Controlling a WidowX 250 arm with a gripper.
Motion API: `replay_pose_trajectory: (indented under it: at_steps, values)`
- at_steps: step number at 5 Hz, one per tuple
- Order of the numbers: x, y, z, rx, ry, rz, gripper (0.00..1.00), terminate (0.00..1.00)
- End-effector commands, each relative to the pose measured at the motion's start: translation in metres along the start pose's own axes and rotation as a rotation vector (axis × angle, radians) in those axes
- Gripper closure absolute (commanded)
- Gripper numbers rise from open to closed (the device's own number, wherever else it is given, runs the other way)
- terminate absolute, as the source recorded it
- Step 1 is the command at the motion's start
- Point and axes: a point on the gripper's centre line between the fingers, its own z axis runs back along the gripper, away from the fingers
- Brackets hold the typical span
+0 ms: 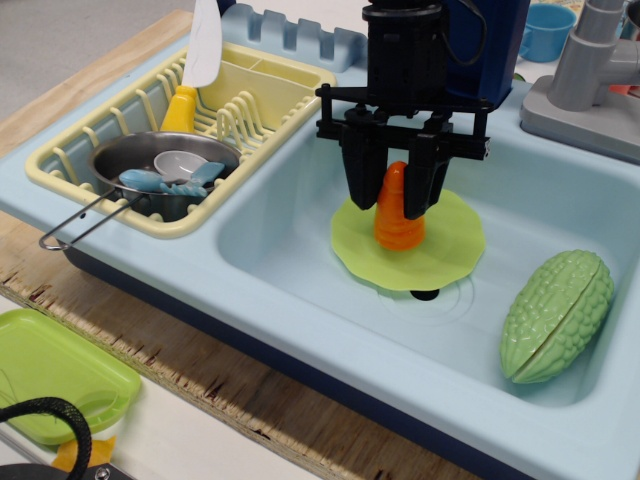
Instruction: Put carrot on plate
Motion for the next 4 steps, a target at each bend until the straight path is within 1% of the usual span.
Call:
replay_pose_trajectory:
  at_steps: [1, 2, 4]
  values:
    - [0.007, 0.0015, 0.0157, -0.034, -0.047, 0.008, 1.0, 0.0]
    - [0.007, 0.0015, 0.0157, -0.034, -0.047, 0.008, 0.0, 0.0]
    - [0.007, 0.0015, 0.0157, -0.034, -0.047, 0.008, 0.0, 0.0]
